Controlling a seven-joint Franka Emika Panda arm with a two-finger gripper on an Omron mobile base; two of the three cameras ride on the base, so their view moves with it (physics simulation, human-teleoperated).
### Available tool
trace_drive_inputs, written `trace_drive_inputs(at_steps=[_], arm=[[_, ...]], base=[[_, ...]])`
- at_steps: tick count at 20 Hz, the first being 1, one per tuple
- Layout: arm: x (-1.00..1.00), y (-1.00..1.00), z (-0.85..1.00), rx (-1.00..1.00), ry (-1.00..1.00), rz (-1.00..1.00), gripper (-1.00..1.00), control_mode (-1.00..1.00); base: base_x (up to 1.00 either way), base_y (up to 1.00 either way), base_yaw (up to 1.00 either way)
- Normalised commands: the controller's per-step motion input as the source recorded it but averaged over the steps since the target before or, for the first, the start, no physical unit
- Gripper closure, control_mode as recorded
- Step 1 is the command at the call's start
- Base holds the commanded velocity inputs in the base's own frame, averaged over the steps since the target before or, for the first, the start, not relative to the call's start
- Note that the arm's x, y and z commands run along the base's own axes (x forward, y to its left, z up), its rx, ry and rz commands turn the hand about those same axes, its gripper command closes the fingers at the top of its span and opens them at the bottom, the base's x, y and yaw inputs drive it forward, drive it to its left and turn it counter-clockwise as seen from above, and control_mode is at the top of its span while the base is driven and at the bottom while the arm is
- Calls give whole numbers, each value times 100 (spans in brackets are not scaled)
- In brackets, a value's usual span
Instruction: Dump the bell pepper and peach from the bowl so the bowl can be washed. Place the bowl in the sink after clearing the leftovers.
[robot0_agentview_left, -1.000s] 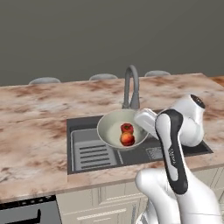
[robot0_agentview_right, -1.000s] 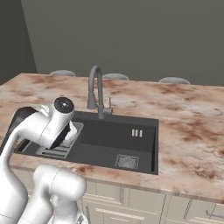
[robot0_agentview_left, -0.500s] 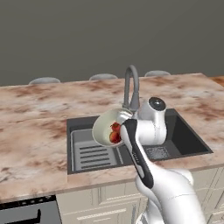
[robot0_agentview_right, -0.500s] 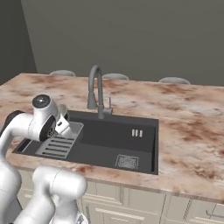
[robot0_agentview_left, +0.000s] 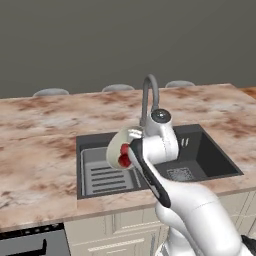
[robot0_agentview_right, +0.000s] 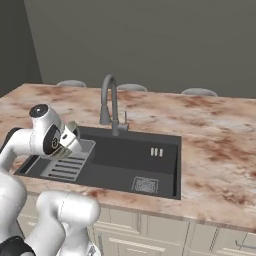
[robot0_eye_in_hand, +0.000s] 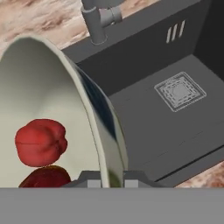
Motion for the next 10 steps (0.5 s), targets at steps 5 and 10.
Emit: trace_drive_inputs(at_steps=[5,10], arm=[[0,8,-20,-21,7,0,100,-100],[11,15,-10,-10,4,0,100,-100]], base=[[0,0,0],[0,0,0]])
